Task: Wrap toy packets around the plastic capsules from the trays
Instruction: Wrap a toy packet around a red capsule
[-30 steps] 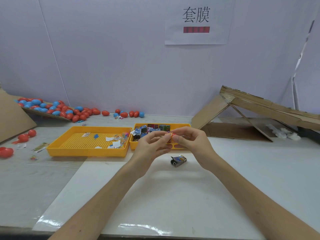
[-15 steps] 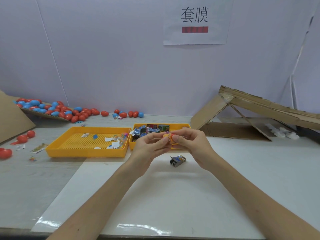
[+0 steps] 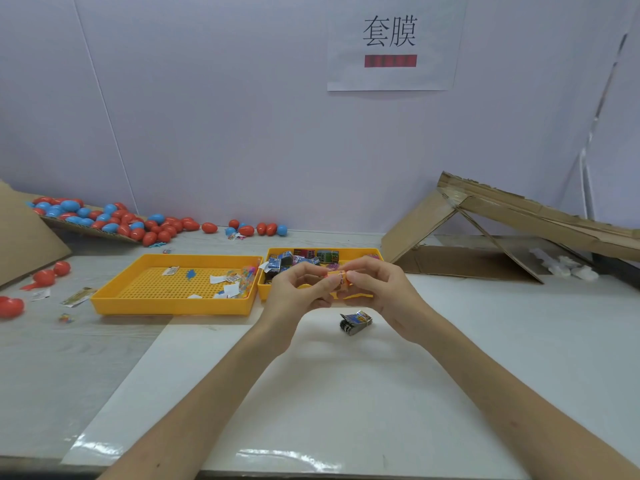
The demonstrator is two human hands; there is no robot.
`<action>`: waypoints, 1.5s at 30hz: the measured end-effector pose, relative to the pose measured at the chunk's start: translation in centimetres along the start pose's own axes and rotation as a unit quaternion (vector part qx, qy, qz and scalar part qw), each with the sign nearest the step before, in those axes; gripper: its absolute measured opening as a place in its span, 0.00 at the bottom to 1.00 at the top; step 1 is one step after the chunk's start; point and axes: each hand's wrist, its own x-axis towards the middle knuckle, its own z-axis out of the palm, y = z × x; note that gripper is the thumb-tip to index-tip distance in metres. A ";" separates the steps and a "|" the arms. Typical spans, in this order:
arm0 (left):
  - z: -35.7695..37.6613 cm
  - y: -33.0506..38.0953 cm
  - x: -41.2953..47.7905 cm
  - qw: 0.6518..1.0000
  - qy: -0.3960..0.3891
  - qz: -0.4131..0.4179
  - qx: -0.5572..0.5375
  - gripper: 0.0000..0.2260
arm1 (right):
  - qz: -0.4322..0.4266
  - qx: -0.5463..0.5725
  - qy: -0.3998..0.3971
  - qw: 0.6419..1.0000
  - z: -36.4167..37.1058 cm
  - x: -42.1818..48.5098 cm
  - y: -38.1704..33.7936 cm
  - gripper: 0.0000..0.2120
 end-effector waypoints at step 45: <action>0.5 -2.1 -0.8 0.841 -0.154 0.120 0.504 0.09 | 0.050 0.223 0.237 0.944 -7.4 5.7 -5.1 0.10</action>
